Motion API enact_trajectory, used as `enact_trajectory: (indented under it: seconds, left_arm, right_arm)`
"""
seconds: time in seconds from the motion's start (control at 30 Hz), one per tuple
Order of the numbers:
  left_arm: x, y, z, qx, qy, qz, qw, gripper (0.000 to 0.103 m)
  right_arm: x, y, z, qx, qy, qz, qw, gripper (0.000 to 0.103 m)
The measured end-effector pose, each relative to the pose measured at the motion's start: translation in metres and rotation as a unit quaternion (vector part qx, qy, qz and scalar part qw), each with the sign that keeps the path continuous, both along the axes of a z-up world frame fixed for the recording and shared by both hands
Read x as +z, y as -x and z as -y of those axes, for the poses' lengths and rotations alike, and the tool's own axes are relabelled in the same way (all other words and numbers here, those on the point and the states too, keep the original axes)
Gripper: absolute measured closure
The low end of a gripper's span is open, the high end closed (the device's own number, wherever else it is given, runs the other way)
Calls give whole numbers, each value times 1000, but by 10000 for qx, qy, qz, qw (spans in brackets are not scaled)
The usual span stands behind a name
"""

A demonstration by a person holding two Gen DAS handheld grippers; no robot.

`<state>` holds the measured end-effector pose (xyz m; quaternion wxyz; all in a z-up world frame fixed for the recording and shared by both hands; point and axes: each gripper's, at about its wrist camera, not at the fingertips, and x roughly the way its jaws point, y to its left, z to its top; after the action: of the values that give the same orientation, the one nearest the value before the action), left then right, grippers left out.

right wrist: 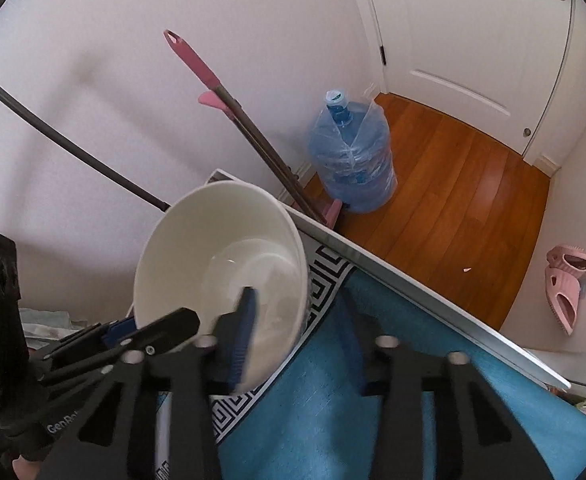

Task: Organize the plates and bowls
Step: 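Lift the white bowl with both grippers and carry it toward the basin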

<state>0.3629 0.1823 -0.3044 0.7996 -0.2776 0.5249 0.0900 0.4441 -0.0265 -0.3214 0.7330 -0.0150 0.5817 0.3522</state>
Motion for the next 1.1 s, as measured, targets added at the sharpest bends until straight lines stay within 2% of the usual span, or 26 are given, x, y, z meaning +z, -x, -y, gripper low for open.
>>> enact_trajectory:
  seconds: [0.03,0.07,0.6,0.83,1.1]
  left_arm:
    - [0,-2,2,-17,-75,-15,10000,80]
    - [0,-3,3,-35,-143,-18,9999,80]
    - [16,5,18,-296,-461,103,9984,81]
    - [54,20,43,-550,-637,421,9956,81]
    - [113,60,91,-808,-813,831,9899,81]
  right_arm:
    - [-1,0,-1,8,3,-12,10000,81]
    - [-3,0,-2,30,-7,-38,10000,84]
    - [6,16,10,-111,-89,180,9997,84]
    - [33,33,38,-418,-241,394,9981,84]
    - [93,73,92,-765,-533,754,9928,84]
